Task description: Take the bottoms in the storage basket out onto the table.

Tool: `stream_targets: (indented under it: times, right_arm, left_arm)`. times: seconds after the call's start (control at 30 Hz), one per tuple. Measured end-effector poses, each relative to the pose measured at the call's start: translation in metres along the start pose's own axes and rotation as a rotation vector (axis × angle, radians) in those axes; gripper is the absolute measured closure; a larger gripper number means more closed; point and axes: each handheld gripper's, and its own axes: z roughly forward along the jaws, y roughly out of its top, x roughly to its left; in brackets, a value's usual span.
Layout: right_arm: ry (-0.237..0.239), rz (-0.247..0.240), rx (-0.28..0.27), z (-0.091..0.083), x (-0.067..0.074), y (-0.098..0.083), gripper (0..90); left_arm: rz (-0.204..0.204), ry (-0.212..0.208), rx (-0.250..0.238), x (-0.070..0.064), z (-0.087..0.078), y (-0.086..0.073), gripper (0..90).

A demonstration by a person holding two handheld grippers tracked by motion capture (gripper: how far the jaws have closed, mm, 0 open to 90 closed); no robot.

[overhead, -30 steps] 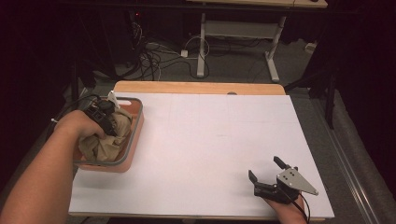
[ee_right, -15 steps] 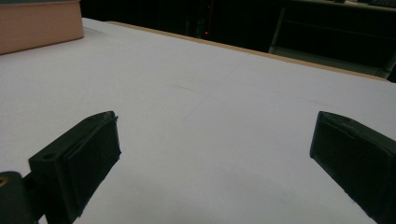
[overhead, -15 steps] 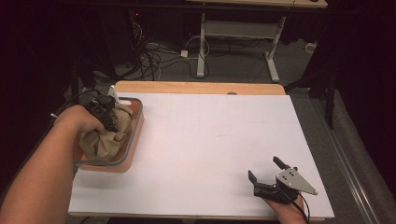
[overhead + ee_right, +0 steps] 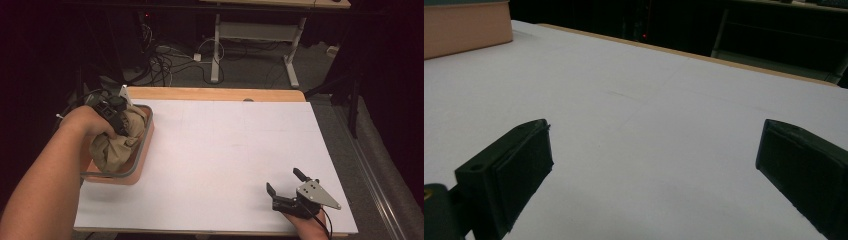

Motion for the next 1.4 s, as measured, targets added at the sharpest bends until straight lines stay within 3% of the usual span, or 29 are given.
stream_targets:
  times: [0.4, 0.7, 1.03, 1.4]
  right_arm:
    - [-0.004, 0.002, -0.002, -0.001, -0.001, 0.0, 2.5]
    - [-0.001, -0.001, -0.003, 0.0, 0.0, 0.0, 2.5]
    - [-0.002, 0.0, -0.005, -0.001, 0.0, 0.0, 2.5]
    - [-0.004, 0.001, -0.006, -0.002, -0.001, 0.0, 2.5]
  left_arm:
    - [0.016, 0.007, -0.002, -0.011, -0.022, 0.005, 61.1]
    - [0.036, 0.016, -0.012, -0.028, -0.039, 0.012, 61.0]
    - [0.074, 0.017, -0.019, -0.05, -0.048, 0.027, 61.0]
    - [0.114, 0.012, -0.02, -0.071, -0.047, 0.044, 60.9]
